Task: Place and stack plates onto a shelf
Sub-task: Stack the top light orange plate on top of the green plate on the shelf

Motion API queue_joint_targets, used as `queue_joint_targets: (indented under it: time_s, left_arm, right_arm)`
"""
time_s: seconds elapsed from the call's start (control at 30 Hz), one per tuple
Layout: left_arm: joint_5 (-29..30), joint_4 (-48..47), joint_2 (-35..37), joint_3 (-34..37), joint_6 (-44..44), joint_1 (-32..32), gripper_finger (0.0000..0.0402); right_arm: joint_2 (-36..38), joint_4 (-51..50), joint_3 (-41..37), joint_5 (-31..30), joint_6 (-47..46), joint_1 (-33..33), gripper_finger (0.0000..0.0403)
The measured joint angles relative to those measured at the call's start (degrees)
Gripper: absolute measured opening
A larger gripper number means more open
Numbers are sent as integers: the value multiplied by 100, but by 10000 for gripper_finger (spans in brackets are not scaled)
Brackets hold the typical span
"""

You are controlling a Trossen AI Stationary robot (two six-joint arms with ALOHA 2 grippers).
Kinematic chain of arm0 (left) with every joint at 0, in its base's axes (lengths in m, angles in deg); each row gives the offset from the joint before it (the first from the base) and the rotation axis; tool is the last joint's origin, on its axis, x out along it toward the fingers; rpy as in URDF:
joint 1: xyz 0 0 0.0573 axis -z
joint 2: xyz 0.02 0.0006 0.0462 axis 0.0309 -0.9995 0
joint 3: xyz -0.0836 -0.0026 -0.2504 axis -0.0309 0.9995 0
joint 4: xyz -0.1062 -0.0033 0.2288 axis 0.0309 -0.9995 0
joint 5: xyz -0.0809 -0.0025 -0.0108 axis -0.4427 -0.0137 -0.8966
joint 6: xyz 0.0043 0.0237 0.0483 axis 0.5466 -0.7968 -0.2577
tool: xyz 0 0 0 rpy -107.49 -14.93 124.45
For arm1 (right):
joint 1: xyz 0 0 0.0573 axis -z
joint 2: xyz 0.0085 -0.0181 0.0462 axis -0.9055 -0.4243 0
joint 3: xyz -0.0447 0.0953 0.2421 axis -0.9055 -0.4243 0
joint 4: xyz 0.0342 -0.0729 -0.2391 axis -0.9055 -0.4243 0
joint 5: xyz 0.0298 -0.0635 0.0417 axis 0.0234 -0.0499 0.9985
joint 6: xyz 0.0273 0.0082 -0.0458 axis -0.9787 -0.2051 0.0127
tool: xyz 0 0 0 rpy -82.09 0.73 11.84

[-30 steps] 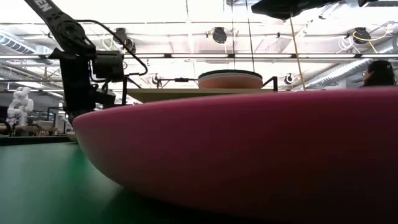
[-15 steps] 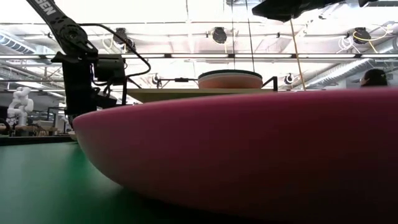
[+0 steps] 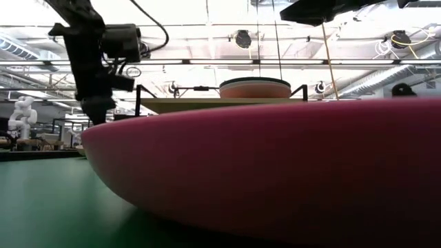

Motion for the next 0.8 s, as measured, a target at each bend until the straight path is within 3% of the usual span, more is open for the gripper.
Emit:
queue_joint_targets:
  time_s: [0.2, 0.5, 0.8]
  left_arm:
    - [18, 3, -77, 3, -439, -181, 27]
    - [-107, 239, -489, 6, -979, -732, 102]
    - [-158, 627, -1056, 10, -1278, -1070, 120]
  right_arm:
    - [-2, -19, 0, 11, -11, -2, 130]
    - [-2, -37, -10, 13, -8, -2, 130]
    - [-2, 345, -457, 6, -4, -2, 130]
